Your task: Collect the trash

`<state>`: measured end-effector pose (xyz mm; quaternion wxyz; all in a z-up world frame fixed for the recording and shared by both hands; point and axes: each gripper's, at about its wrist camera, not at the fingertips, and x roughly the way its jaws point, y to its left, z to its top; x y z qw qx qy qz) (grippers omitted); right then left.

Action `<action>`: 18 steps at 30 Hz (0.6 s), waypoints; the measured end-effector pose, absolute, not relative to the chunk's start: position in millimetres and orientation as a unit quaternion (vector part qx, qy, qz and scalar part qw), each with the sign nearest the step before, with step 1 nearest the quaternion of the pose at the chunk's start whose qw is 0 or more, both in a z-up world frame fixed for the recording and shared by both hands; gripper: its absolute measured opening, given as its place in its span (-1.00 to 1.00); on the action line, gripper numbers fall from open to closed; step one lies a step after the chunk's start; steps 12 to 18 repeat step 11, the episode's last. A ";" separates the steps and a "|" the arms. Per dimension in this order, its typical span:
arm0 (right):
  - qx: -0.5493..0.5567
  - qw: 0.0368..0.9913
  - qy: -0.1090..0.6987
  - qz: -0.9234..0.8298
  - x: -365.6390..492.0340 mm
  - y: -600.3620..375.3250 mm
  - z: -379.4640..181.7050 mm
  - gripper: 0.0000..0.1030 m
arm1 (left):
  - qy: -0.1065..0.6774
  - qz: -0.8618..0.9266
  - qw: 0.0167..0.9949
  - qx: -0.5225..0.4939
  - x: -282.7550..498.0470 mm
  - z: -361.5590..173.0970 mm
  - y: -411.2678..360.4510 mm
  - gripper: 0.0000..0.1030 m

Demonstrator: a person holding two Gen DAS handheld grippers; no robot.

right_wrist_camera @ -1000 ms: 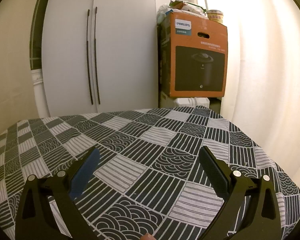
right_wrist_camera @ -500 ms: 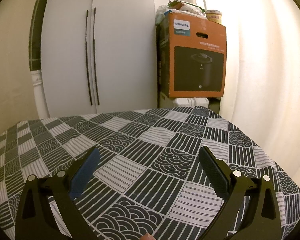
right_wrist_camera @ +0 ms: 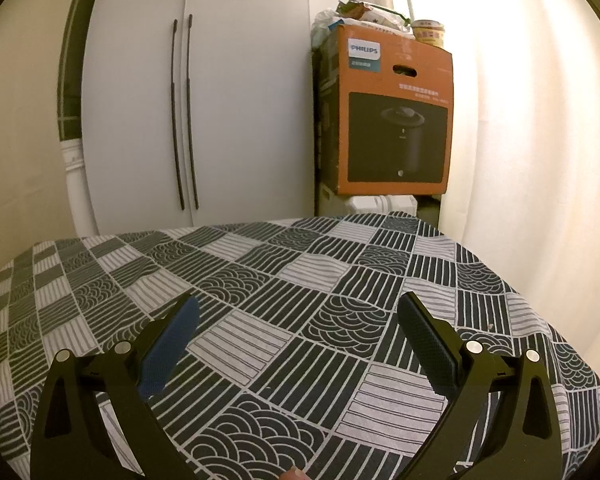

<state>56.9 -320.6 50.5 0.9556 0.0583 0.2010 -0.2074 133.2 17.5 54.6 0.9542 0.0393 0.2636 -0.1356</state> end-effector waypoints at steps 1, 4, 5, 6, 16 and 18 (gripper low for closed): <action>0.059 0.956 0.201 -0.207 57.3 -321.2 50.7 0.85 | 0.264 -0.136 0.954 0.039 133.6 54.5 17.5 0.88; 0.060 0.955 0.202 -0.209 57.8 -321.4 50.1 0.85 | 0.264 -0.133 0.955 0.037 132.9 54.2 18.4 0.88; 0.060 0.955 0.203 -0.209 58.0 -321.6 49.9 0.85 | 0.264 -0.134 0.954 0.037 132.8 54.1 18.5 0.88; 0.060 0.955 0.203 -0.210 58.3 -321.6 49.6 0.85 | 0.265 -0.135 0.954 0.037 133.1 53.7 18.3 0.88; 0.059 0.952 0.209 -0.218 59.6 -321.0 49.0 0.85 | 0.271 -0.131 0.953 0.033 135.6 52.6 20.6 0.88; 0.059 0.952 0.209 -0.218 59.6 -321.0 49.0 0.85 | 0.271 -0.131 0.953 0.033 135.6 52.6 20.6 0.88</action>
